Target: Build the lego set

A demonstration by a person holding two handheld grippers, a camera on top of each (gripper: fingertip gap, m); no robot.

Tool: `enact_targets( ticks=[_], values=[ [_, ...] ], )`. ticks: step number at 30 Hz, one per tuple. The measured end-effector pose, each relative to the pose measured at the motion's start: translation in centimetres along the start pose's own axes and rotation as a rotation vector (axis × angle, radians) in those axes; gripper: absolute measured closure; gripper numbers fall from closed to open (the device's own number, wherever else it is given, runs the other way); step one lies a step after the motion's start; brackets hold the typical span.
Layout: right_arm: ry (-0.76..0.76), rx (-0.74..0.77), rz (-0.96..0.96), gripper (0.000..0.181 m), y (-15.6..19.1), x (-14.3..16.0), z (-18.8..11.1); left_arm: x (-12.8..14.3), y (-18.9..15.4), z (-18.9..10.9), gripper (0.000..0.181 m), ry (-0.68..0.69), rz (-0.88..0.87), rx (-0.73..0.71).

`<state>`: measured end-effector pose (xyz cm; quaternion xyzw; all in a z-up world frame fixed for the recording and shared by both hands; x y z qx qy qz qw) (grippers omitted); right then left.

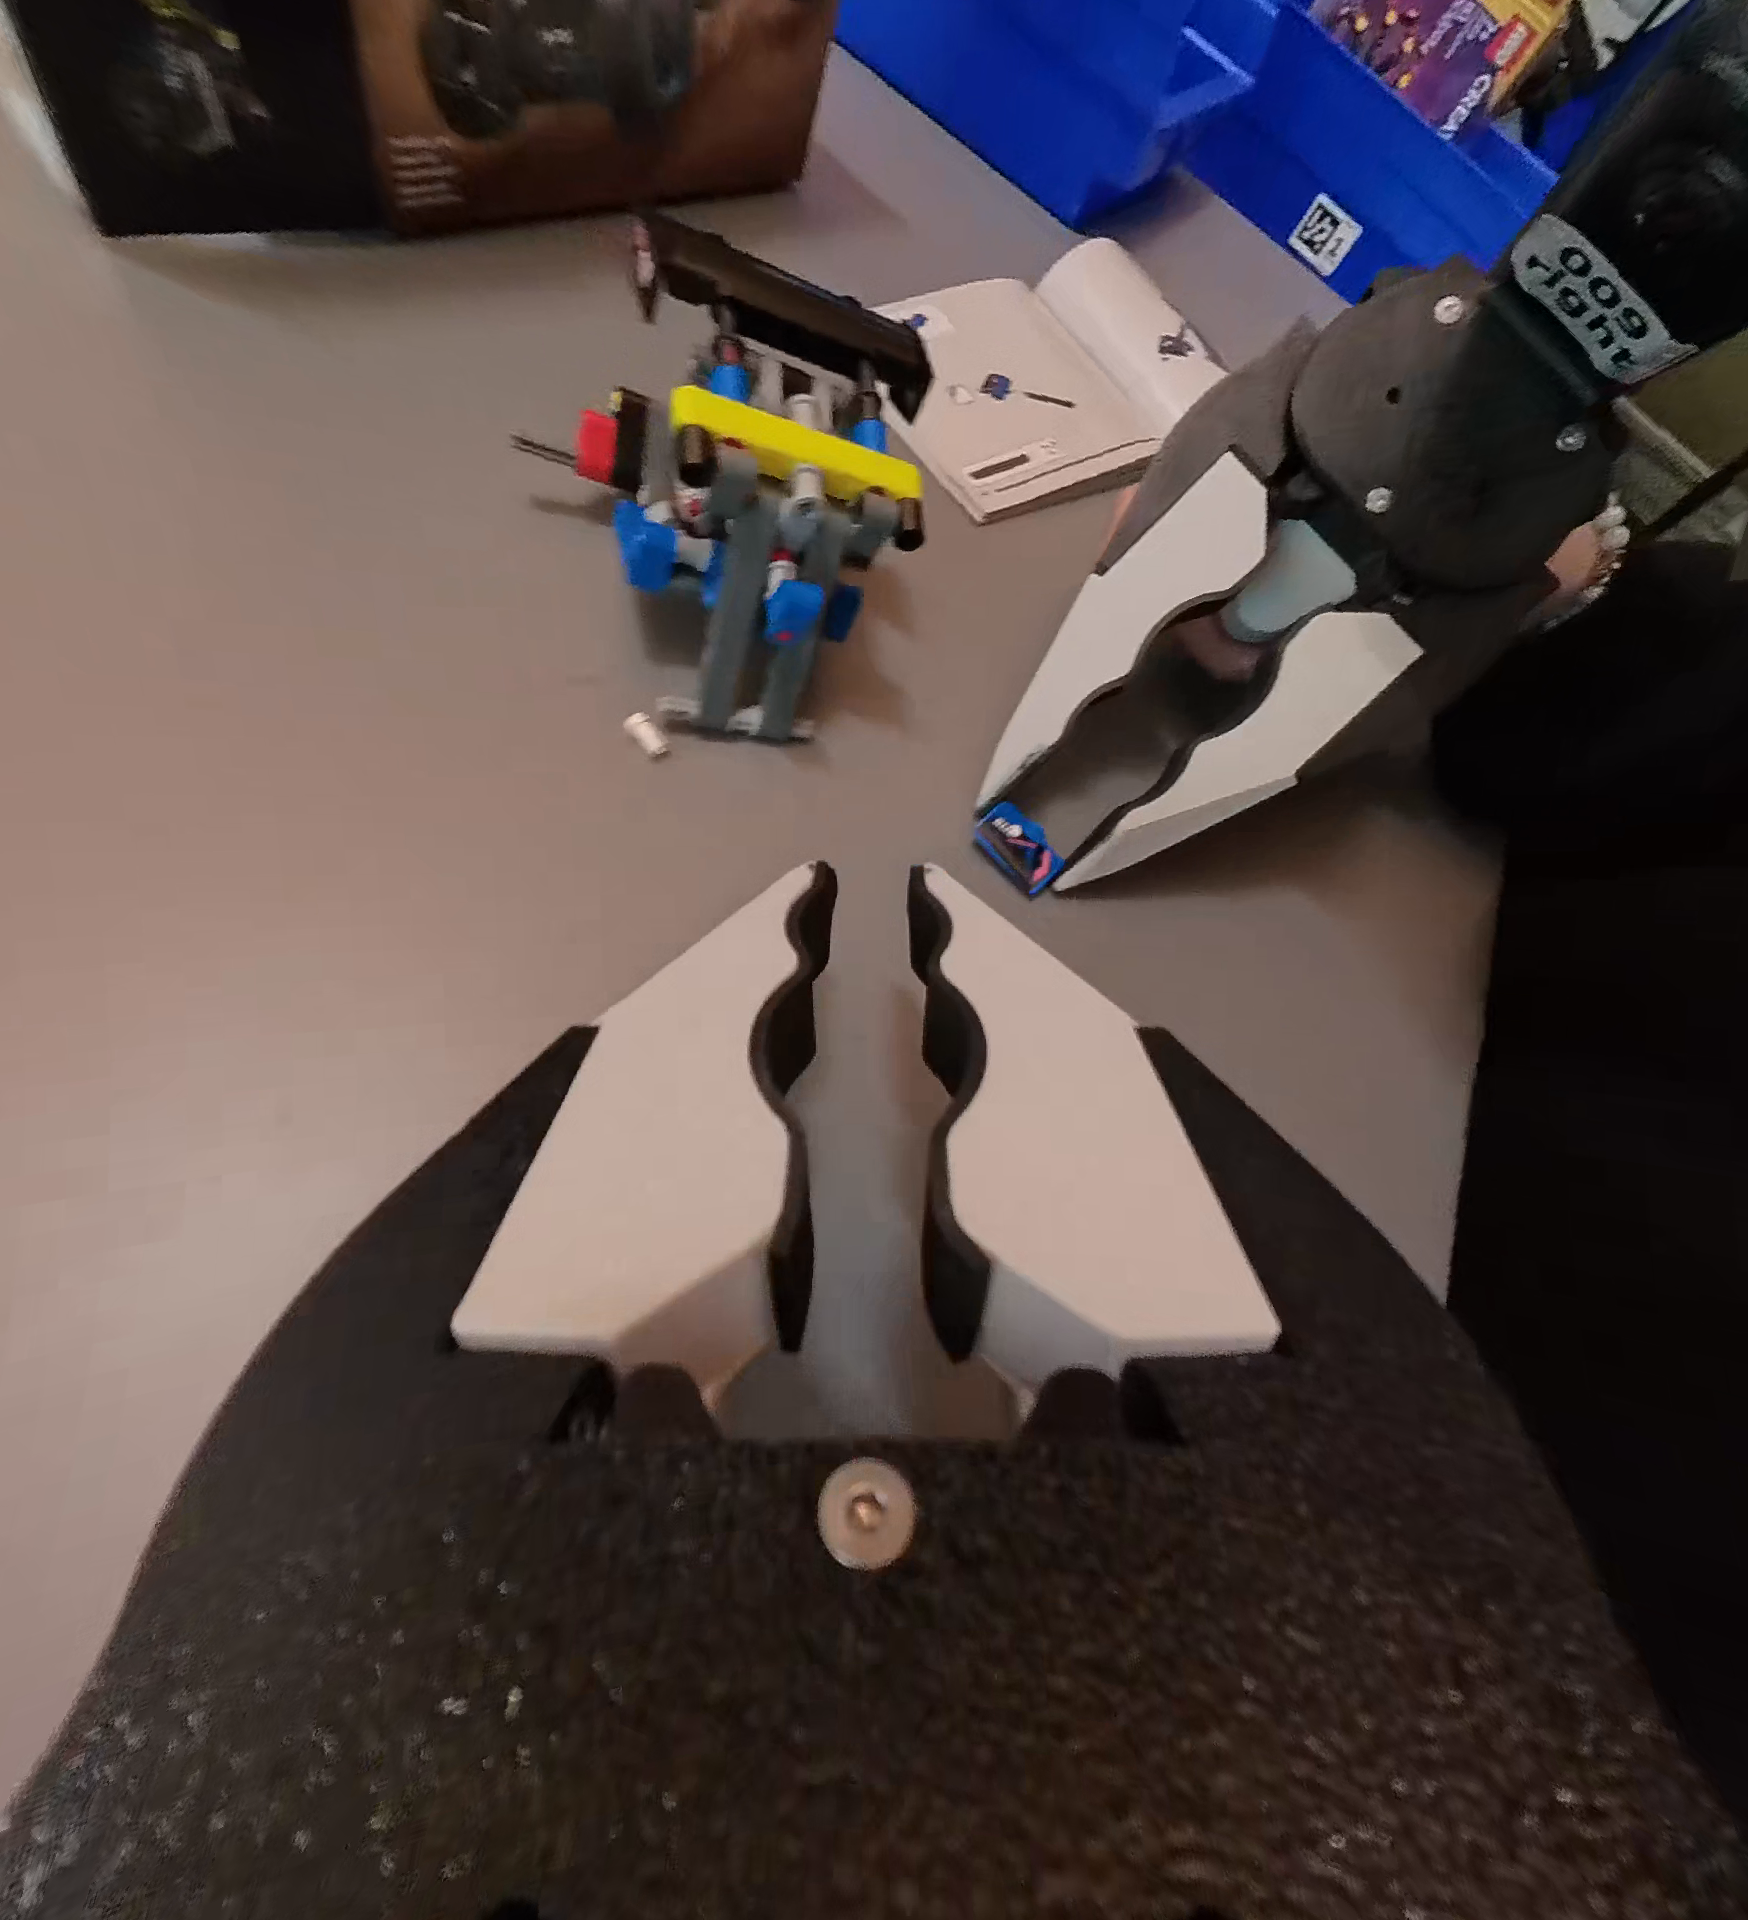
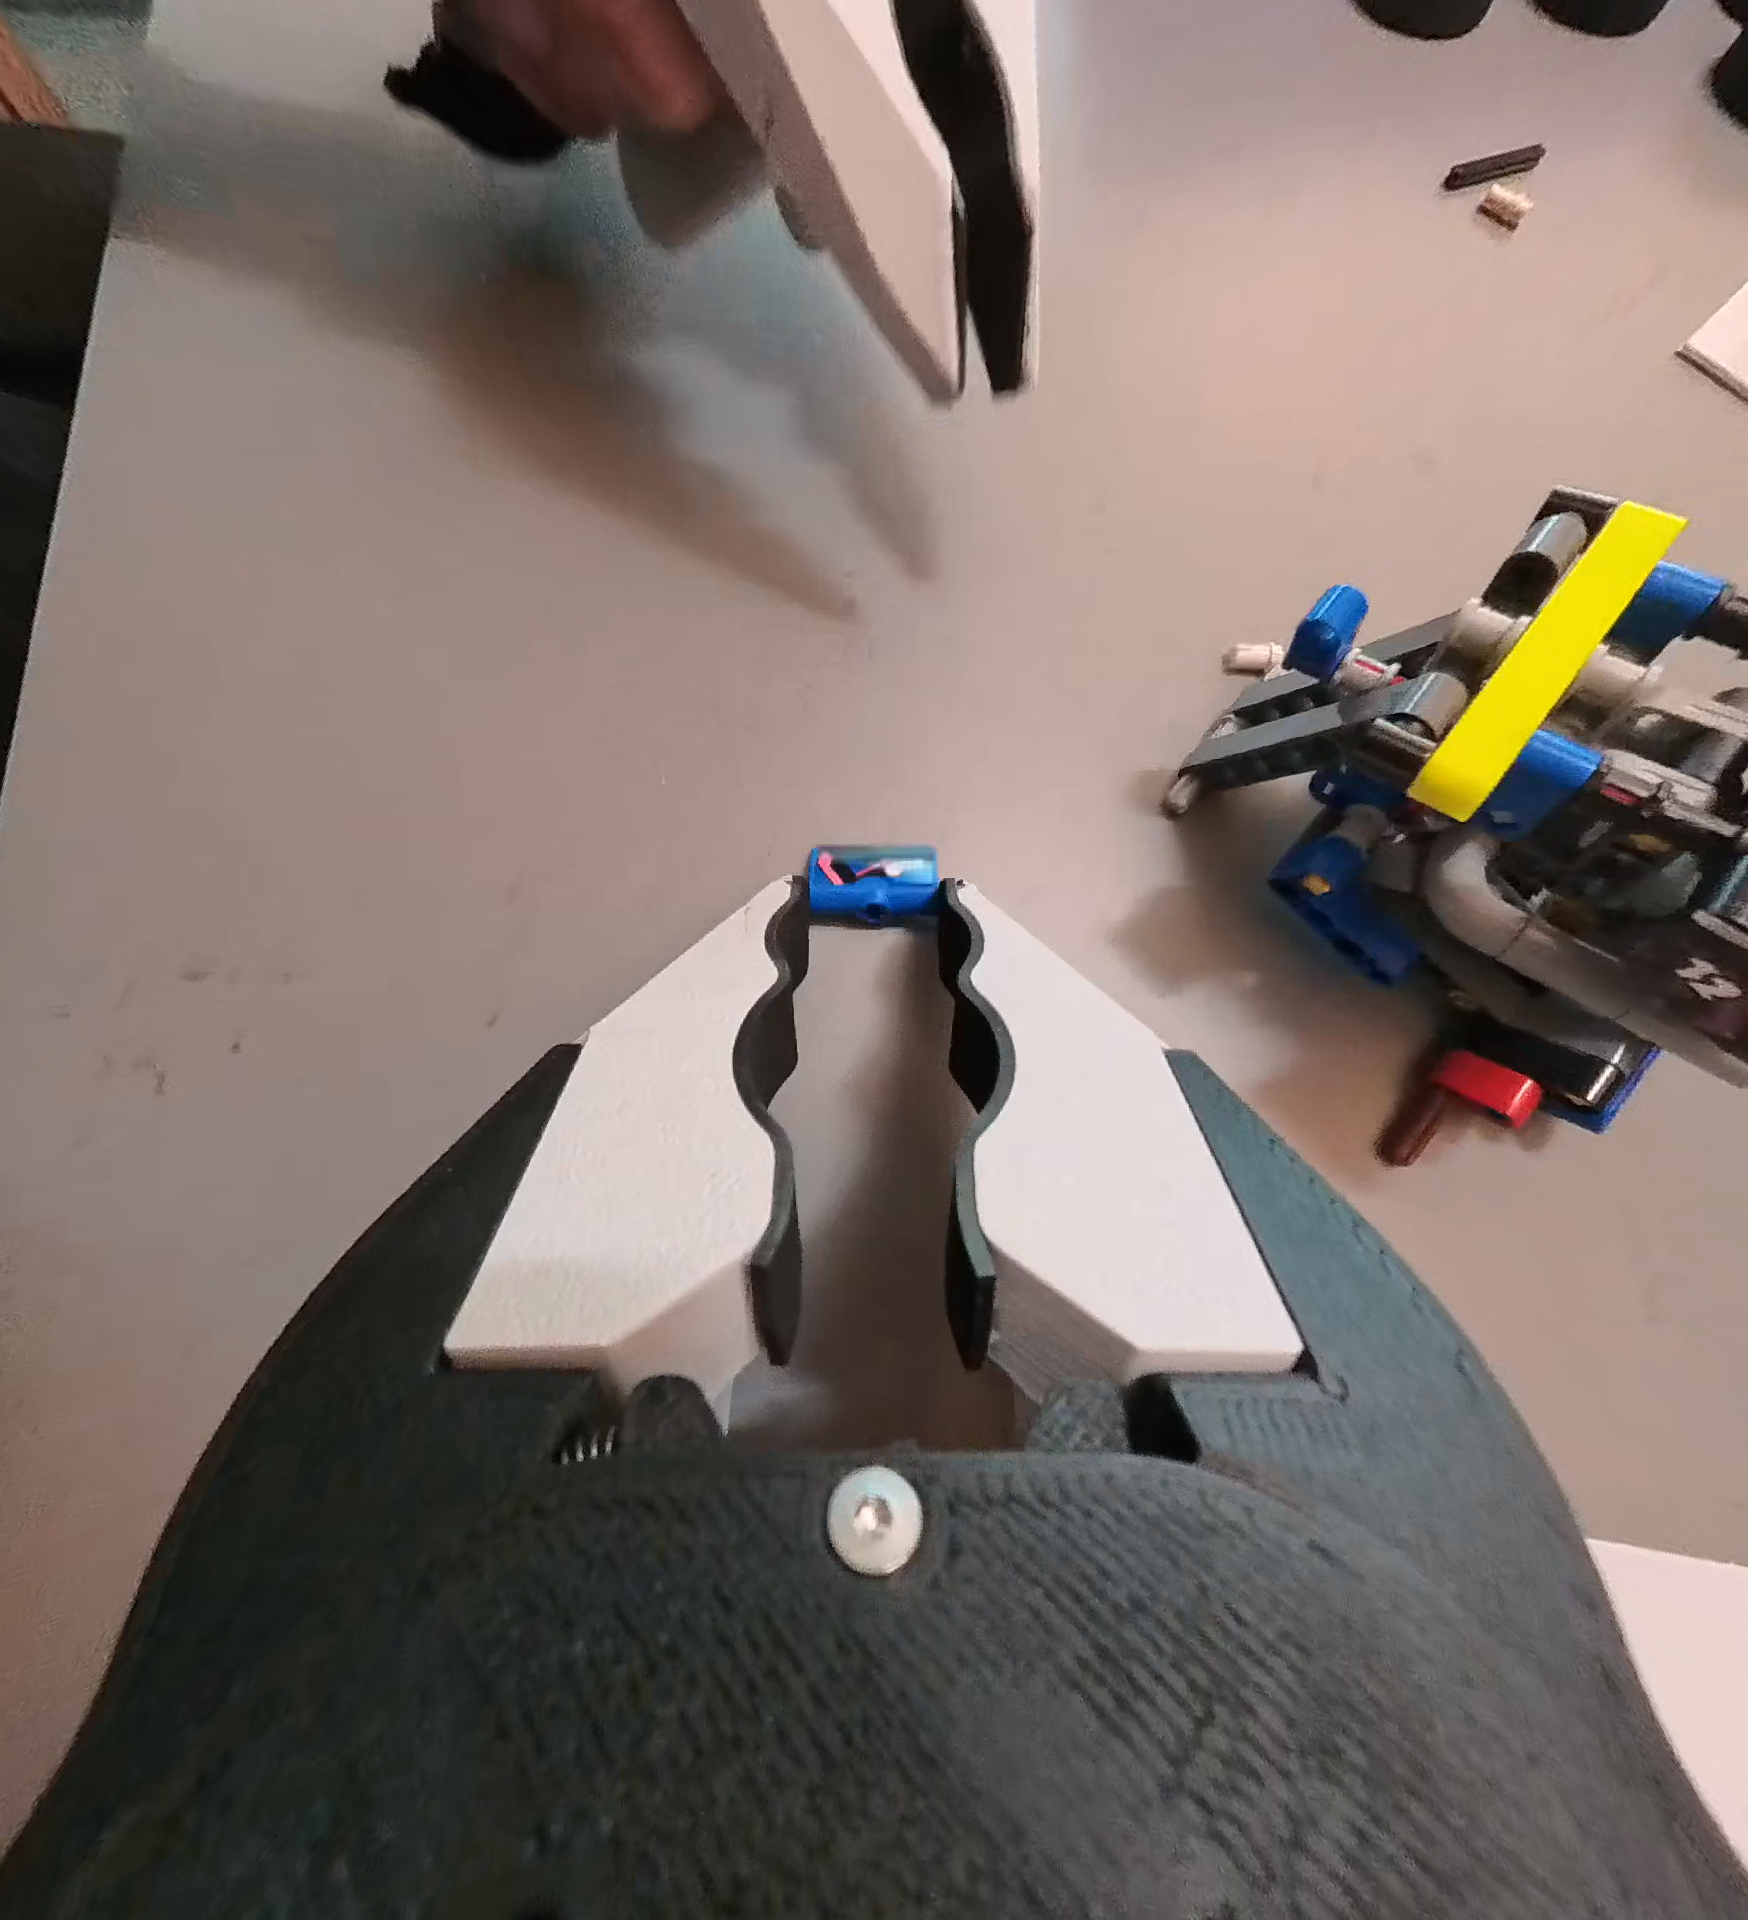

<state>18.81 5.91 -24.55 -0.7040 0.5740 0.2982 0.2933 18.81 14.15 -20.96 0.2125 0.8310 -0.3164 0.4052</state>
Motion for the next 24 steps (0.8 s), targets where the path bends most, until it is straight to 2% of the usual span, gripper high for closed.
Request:
enact_targets(
  ticks=[2,4,9,11,12,15,17,20,24],
  values=[
    [0.0,0.012,0.002,0.154,-0.1,0.1,-0.1,-0.2,1.5,-2.1,0.17,0.015,0.04,-0.071],
    [-0.001,-0.002,0.0,0.15,0.1,0.3,-0.4,-0.4,4.2,-5.3,0.17,0.048,0.085,-0.223],
    [0.014,-0.004,0.016,0.141,0.4,1.2,-1.6,0.0,12.6,-16.0,0.169,0.148,0.056,-0.656],
    [0.011,0.027,0.028,0.142,0.0,1.6,-2.2,0.6,14.7,-19.1,0.169,0.165,-0.011,-0.726],
    [0.007,0.039,0.042,0.143,-0.2,1.8,-2.5,0.7,15.1,-19.6,0.169,0.166,-0.038,-0.718],
    [-0.011,0.103,0.09,0.147,-1.3,2.2,-3.4,-0.5,14.5,-17.4,0.168,0.128,-0.005,-0.621],
    [-0.036,0.143,0.123,0.149,-2.1,2.2,-3.9,-1.0,14.2,-14.1,0.168,0.159,0.018,-0.582],
    [-0.069,0.18,0.162,0.153,-3.1,1.8,-4.3,-2.2,16.1,-9.5,0.167,0.175,0.043,-0.593],
    [-0.046,0.231,0.165,0.154,-3.6,2.1,-5.1,-3.7,18.0,-4.9,0.165,0.163,-0.083,-0.537]
  ],
)
Point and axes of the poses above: each gripper's, where its closed fingertips meet, z out along the fingers, x out of its underside, y = z × x across the jaws, the point moved 1 cm from there along -z, back along the fingers, and after that the axes turned 1 degree about x, right-handed, at the moved point
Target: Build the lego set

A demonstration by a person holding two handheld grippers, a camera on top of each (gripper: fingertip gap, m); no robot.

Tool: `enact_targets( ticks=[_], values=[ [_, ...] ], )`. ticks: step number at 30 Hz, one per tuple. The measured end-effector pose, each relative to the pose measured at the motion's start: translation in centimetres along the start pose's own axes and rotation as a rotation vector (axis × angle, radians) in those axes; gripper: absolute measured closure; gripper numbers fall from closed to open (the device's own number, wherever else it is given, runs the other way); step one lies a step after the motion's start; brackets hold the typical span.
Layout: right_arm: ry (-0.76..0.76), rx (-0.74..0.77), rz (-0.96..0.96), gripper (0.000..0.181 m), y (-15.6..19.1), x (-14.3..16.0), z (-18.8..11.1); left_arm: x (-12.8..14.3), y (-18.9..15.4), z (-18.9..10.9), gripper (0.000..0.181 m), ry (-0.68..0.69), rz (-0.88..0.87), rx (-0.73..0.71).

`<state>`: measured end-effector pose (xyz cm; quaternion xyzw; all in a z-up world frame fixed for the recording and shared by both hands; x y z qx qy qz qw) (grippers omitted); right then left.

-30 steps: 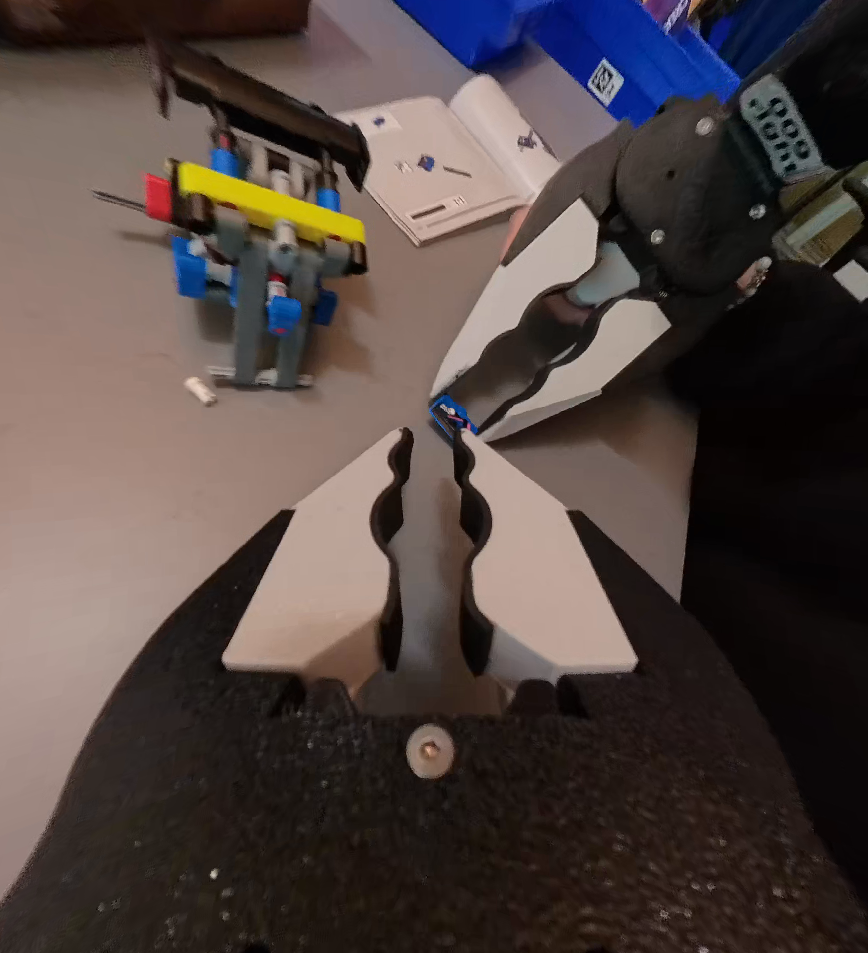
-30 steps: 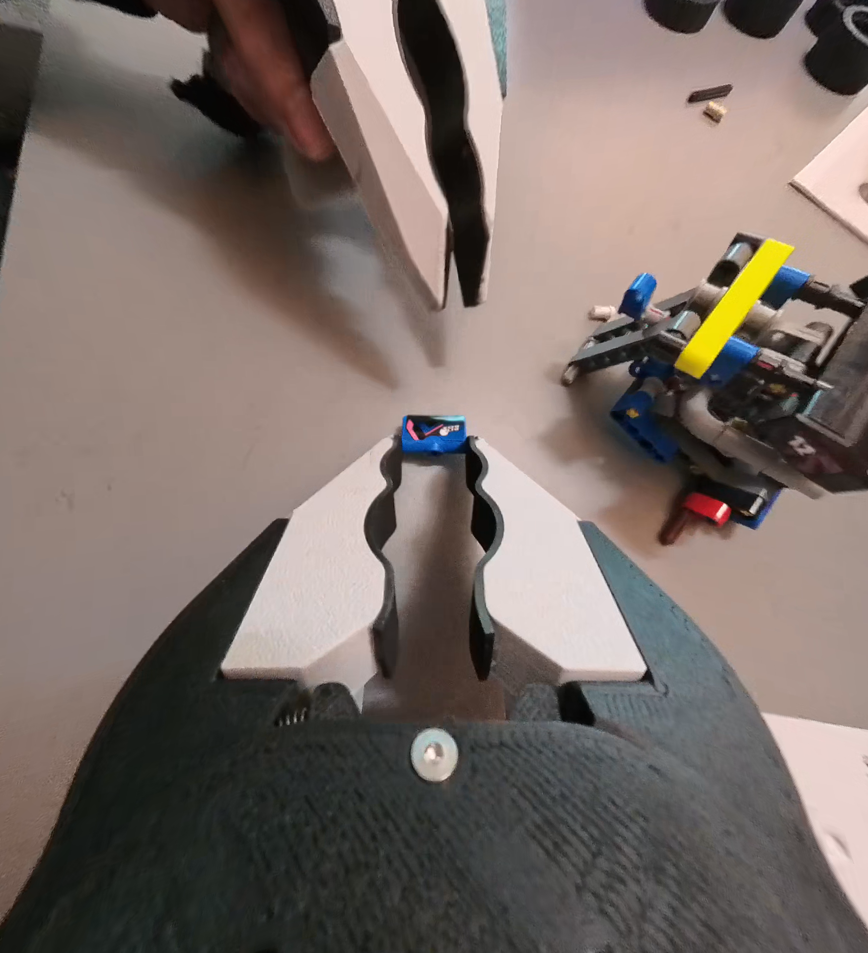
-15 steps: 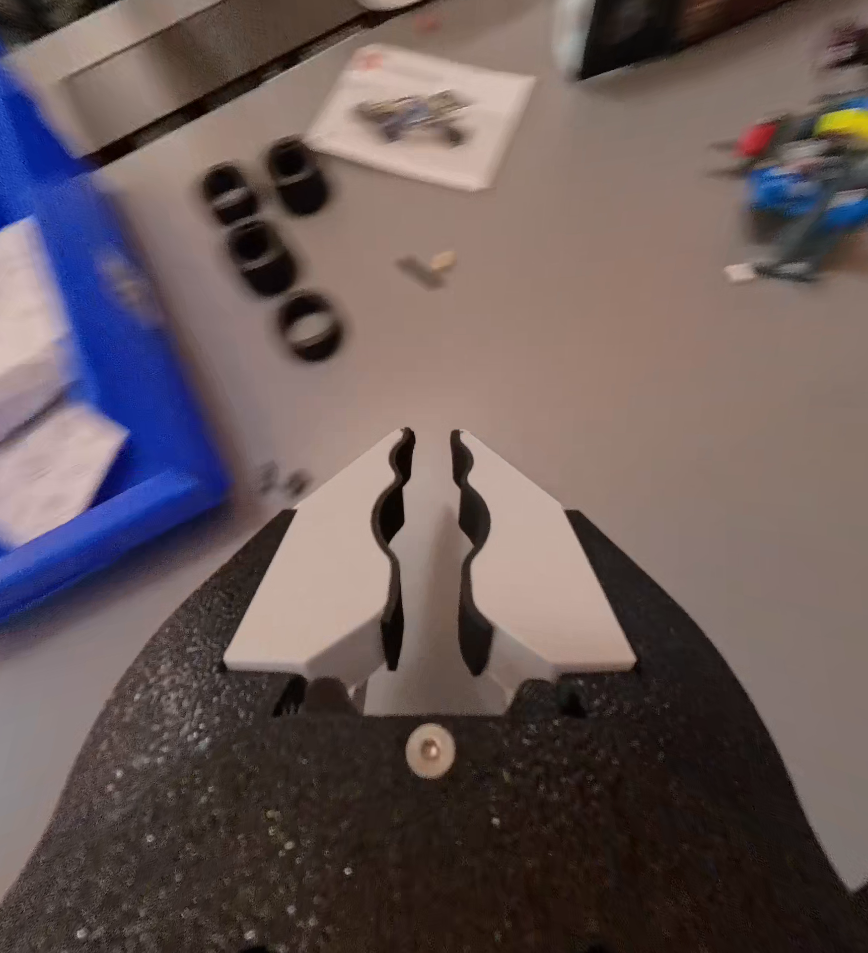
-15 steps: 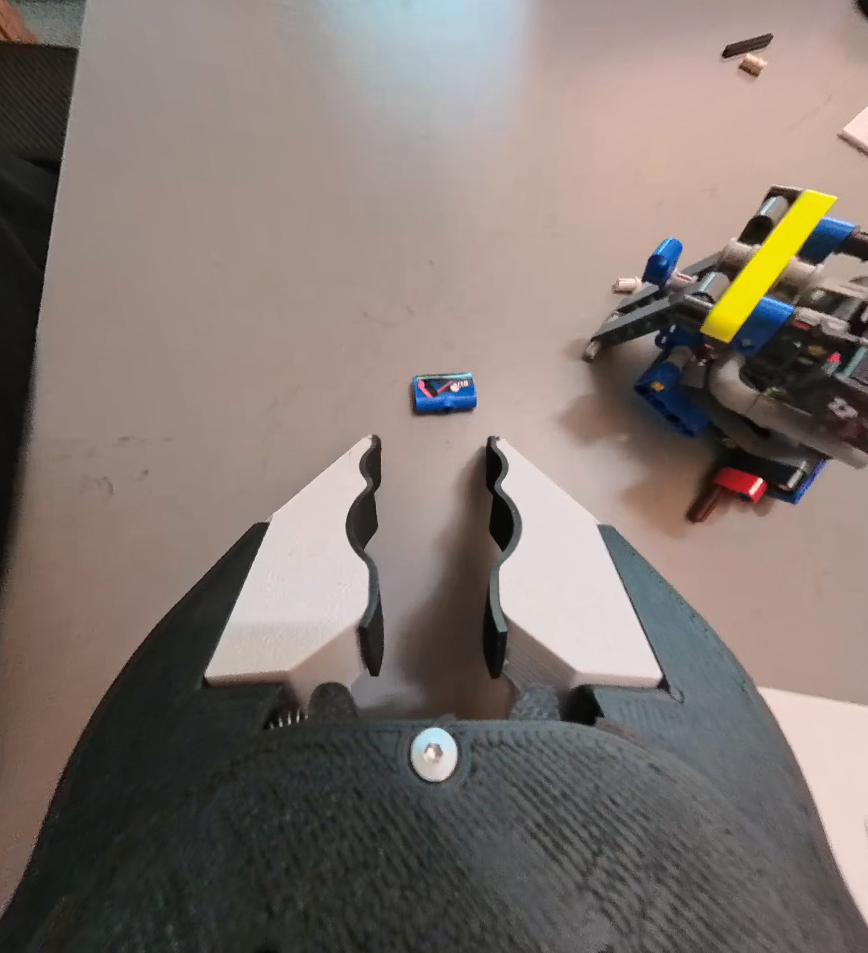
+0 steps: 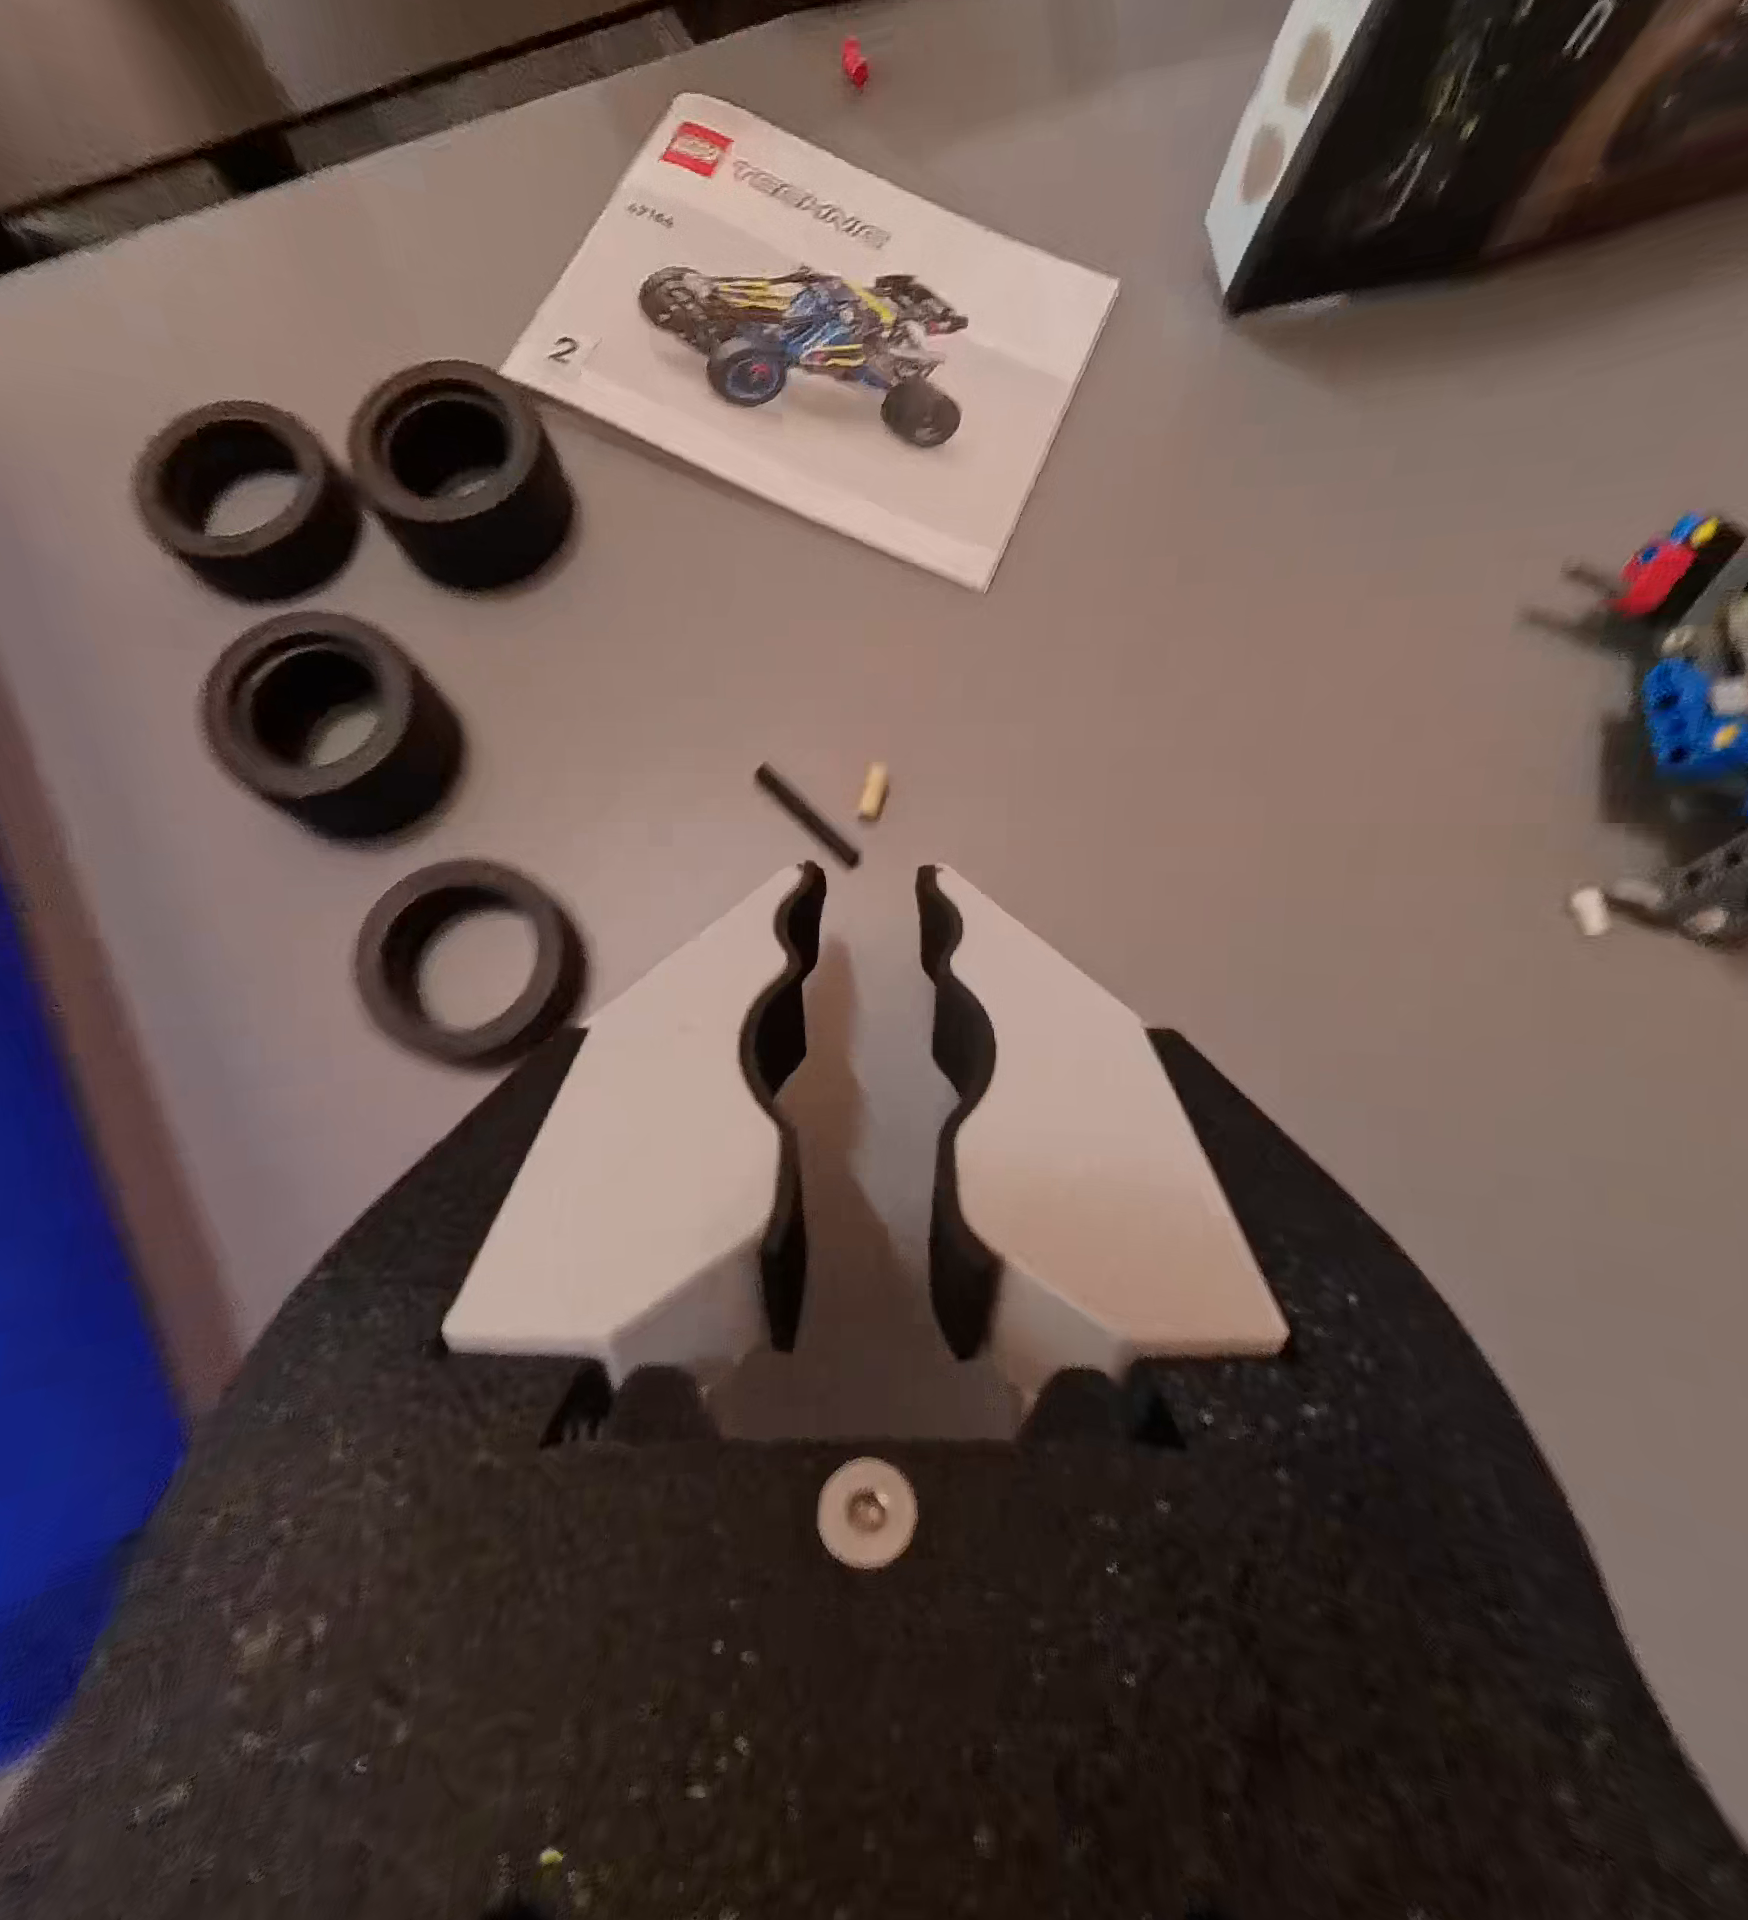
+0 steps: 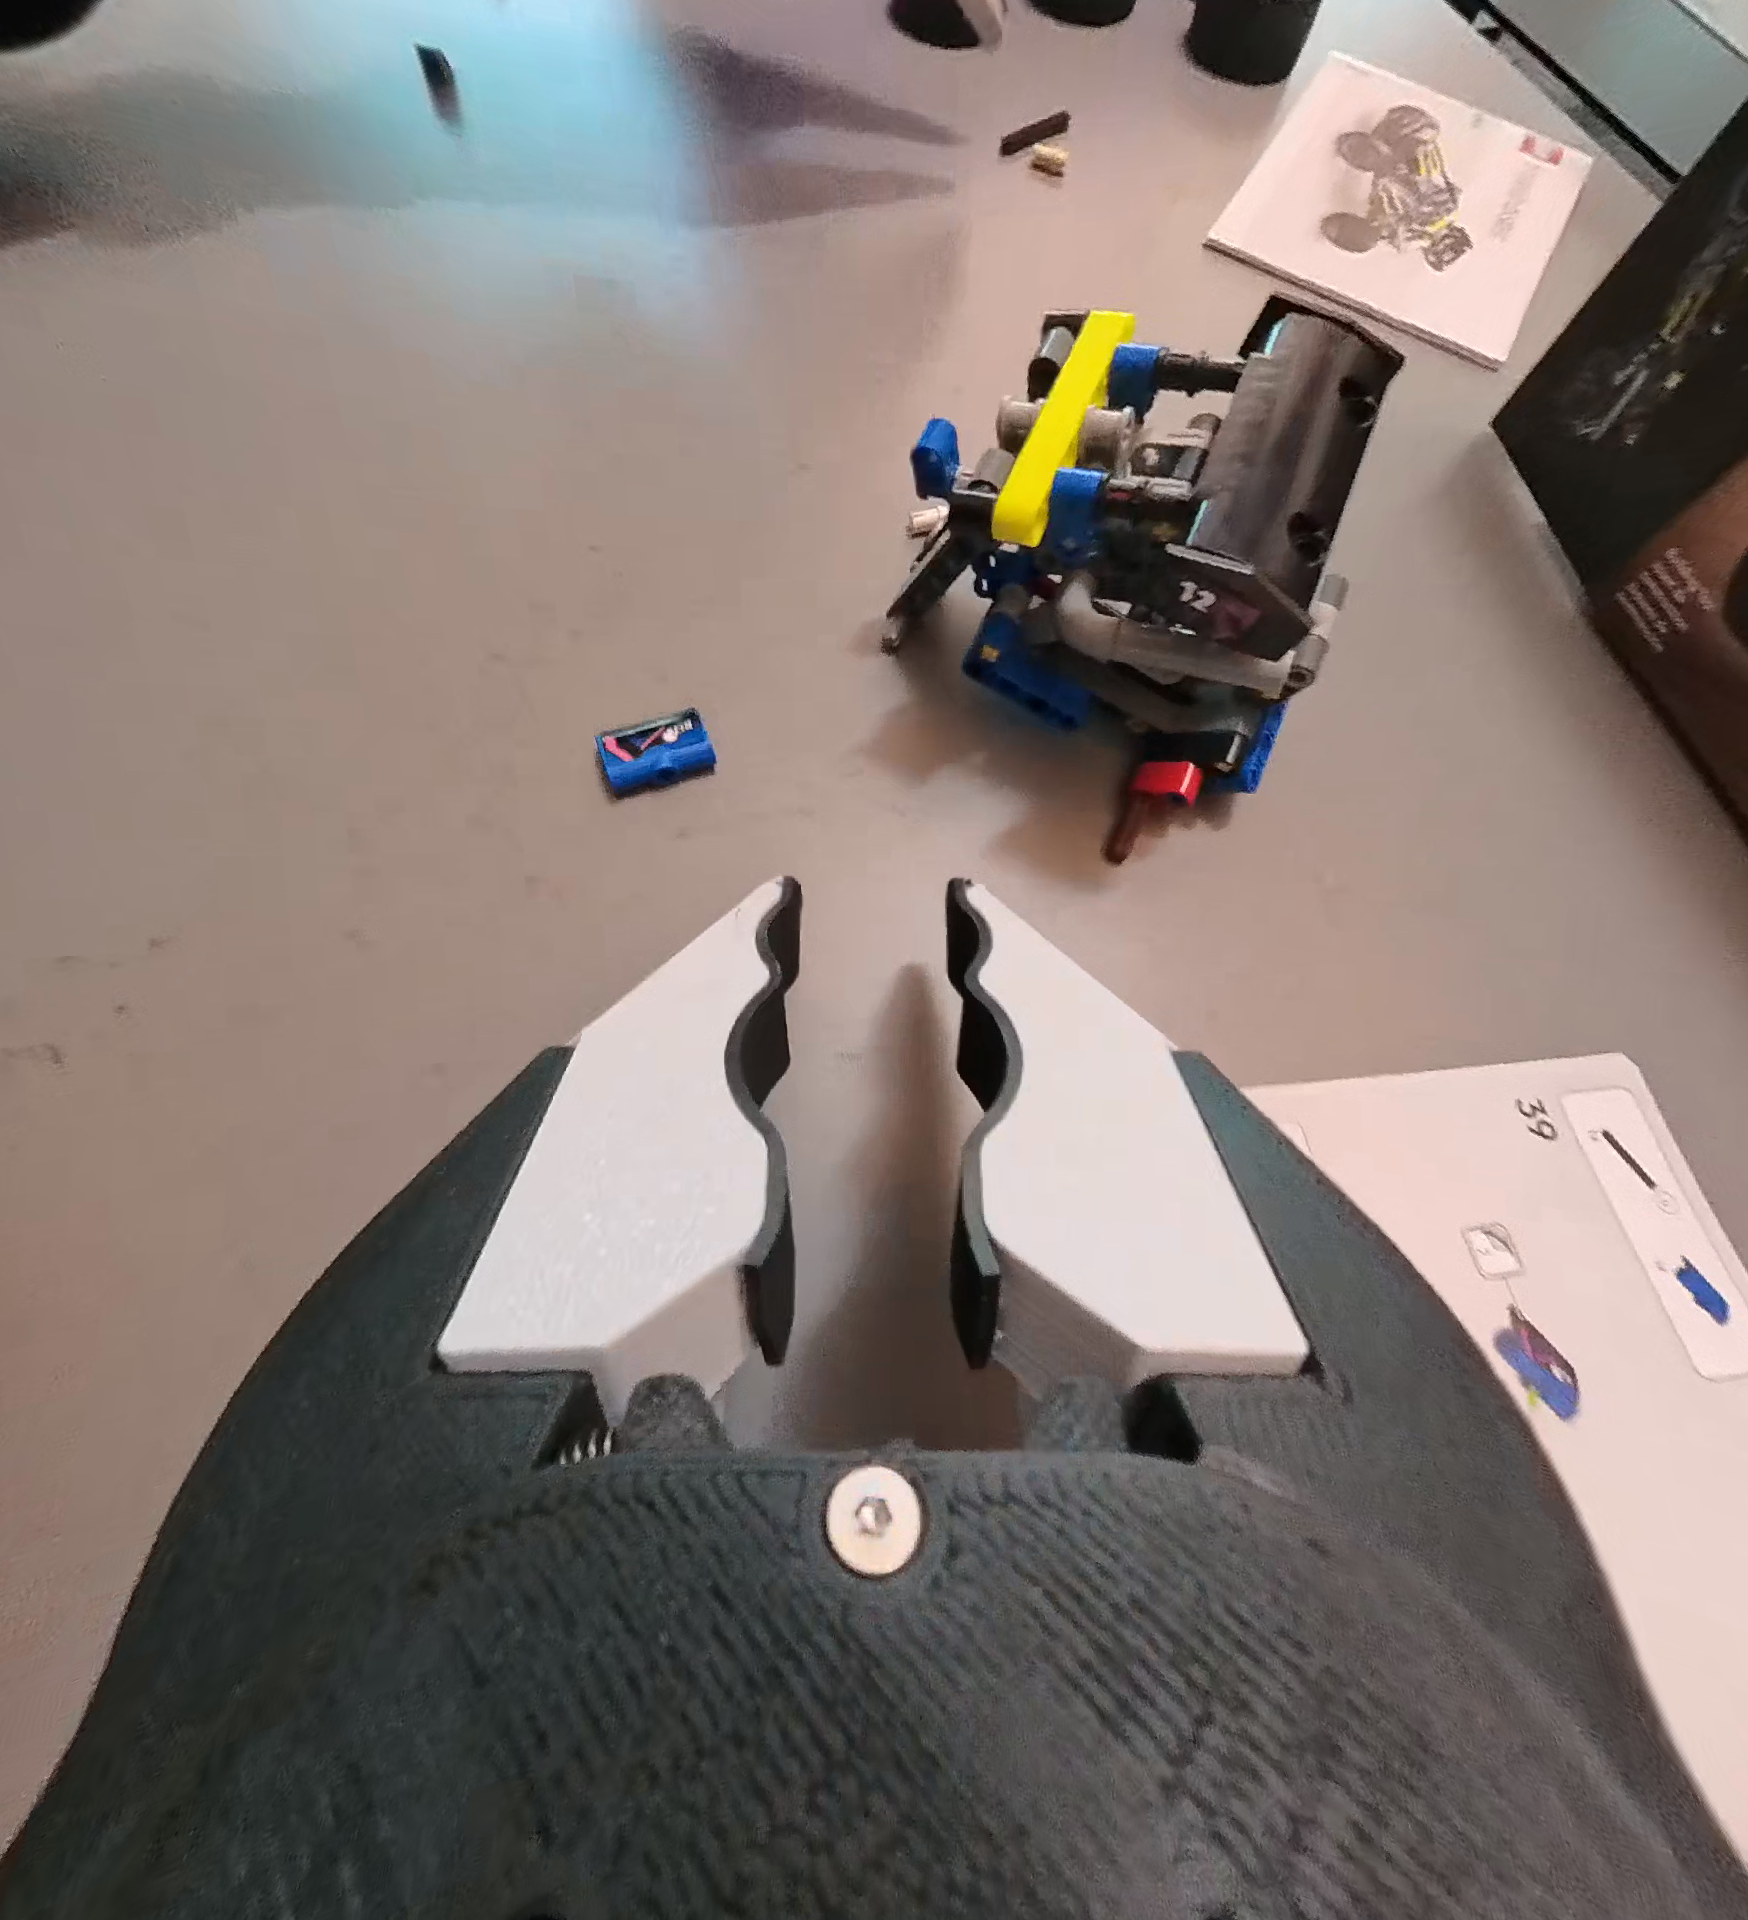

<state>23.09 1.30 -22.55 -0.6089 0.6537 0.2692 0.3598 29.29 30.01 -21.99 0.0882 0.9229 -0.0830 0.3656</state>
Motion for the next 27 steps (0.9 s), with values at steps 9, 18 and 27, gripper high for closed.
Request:
enact_targets(
  ticks=[9,18,27],
  values=[
    [0.016,0.066,0.027,0.155,-0.7,1.9,-2.1,0.7,1.6,3.1,0.165,0.082,-0.026,-0.054],
    [-0.036,0.065,-0.055,0.156,-0.6,0.4,-2.7,1.3,-0.8,0.2,0.181,0.037,0.161,0.033],
    [-0.101,-0.181,-0.268,0.158,6.3,-2.5,-1.8,5.2,-24.3,-4.5,0.18,-0.083,0.824,0.583]
  ],
)
Point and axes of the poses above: each gripper's, where its closed fingertips meet, z out along the fingers, x out of its underside, y = z × x across the jaws, the point moved 1 cm from there along -z, back along the fingers, and after that the axes turned 1 degree about x, right-handed, at the moved point
